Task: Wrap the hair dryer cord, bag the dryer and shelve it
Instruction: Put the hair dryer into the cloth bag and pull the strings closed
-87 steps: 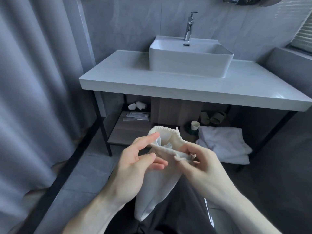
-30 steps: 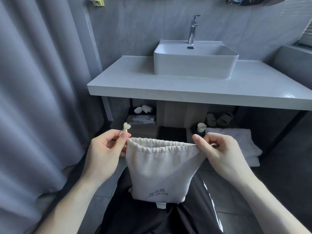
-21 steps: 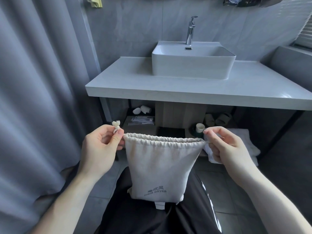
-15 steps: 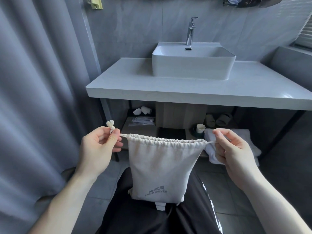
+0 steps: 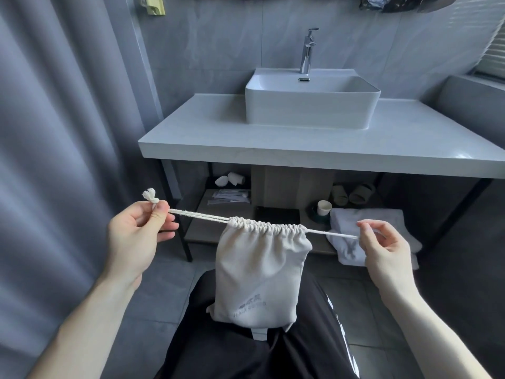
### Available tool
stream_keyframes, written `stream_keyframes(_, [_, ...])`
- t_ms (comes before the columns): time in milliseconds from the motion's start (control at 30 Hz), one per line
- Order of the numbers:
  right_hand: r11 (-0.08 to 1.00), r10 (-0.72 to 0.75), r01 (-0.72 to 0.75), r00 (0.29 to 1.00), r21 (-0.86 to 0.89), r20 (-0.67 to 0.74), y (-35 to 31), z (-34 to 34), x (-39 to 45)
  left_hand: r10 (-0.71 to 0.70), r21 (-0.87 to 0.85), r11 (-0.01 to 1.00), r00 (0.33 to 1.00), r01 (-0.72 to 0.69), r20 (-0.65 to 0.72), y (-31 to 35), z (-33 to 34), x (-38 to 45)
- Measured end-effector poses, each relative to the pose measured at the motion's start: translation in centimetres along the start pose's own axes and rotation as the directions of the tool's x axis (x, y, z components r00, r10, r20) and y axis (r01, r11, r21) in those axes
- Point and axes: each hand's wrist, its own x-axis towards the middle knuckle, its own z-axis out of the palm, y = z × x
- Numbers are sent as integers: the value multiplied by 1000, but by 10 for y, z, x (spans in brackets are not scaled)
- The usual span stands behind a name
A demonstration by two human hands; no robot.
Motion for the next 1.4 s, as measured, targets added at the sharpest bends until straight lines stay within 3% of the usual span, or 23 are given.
stream_keyframes(100, [973,-101,127,985,-194,142,-8,2,-5,-8,-65,998,997,12,74,15,0,-6])
stream_keyframes(200, [921,-99,183,964,-345,247,-19,12,-6,1,-127,992,992,15,130,28,1,-11])
stream_keyframes(433, [854,-271,428,852,-296,449,-45,62,-14,49,-164,986,979,-16,197,38,7,-17])
stream_keyframes(567, [795,-199,484,778,-366,596,-48,89,-10,51,-150,988,982,-24,184,35,4,-11])
stream_keyframes(700, [808,-207,476,781,-347,590,-39,93,-12,14,30,999,996,-17,90,14,-12,-1])
stream_keyframes(767, [837,-256,476,776,-270,576,-37,90,-16,23,311,950,999,-29,23,-2,-23,2])
stream_keyframes(833, [860,-293,469,777,-202,557,-37,87,-18,71,532,842,996,-89,53,-13,-27,-1])
stream_keyframes(967, [846,-317,502,745,-180,587,-42,81,-23,178,521,762,898,-384,403,-6,-6,-12])
stream_keyframes(1067, [809,-330,551,715,-205,617,-44,76,-23,36,532,719,788,-448,615,1,16,-10])
stream_keyframes(1133, [772,-346,591,699,-233,626,-44,72,-22,0,544,695,756,-470,654,0,26,-5])
stream_keyframes(1200, [749,-356,608,703,-262,615,-43,67,-21,40,552,671,768,-494,639,-1,31,2])
stream_keyframes(1400, [854,-297,459,816,-243,496,-38,60,-14,134,507,663,753,-552,644,9,36,6])
